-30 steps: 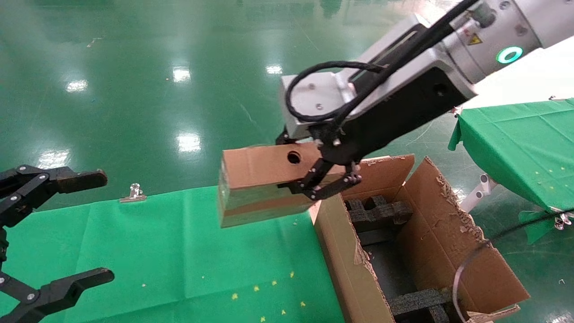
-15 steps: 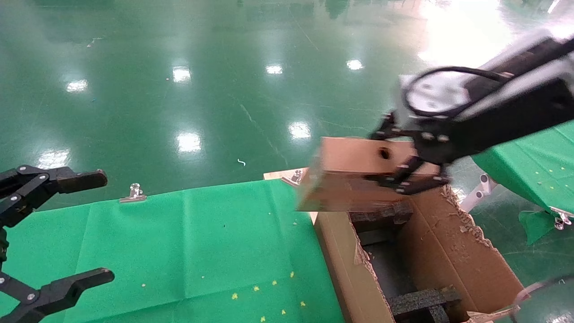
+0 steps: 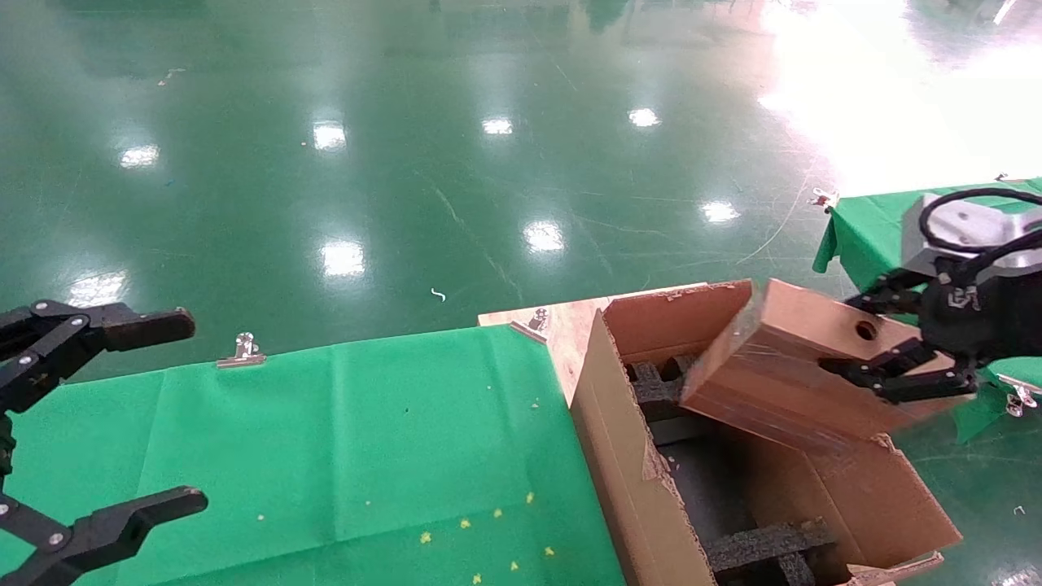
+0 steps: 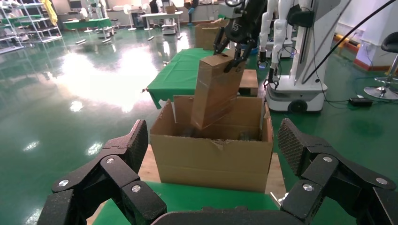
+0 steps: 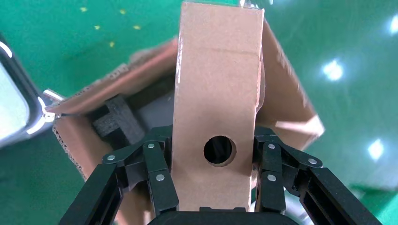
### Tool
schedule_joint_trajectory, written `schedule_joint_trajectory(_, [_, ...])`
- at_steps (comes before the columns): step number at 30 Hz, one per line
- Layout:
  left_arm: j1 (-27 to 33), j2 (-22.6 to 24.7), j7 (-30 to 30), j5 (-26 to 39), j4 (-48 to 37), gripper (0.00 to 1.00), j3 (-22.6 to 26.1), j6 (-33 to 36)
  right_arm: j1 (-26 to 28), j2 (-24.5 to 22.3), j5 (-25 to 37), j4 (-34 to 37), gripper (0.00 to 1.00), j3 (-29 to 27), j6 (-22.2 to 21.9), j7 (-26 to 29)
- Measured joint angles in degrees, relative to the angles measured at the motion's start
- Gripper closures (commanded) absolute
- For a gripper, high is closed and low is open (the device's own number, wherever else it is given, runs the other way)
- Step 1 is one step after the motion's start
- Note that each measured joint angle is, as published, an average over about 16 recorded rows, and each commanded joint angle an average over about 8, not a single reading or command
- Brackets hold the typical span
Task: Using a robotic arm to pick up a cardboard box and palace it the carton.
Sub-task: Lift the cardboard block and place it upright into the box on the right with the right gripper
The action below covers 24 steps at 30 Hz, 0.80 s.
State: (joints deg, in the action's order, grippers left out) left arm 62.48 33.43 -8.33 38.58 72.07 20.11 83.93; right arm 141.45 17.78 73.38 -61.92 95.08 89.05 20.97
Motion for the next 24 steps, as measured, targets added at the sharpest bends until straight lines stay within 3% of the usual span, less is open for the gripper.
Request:
schedule_joint_trajectory(17, [0.0, 0.0, 0.0, 0.0, 0.0, 0.00, 0.0, 0.0, -8.0, -11.2, -4.1, 1.3, 1.00, 4.8, -15.6, 17.5])
schedule_joint_trajectory(24, [0.0, 0.0, 0.0, 0.0, 0.0, 0.00, 0.0, 0.0, -9.2, -13.8, -5.2, -0.5, 1.00, 5.5, -19.2, 21.4])
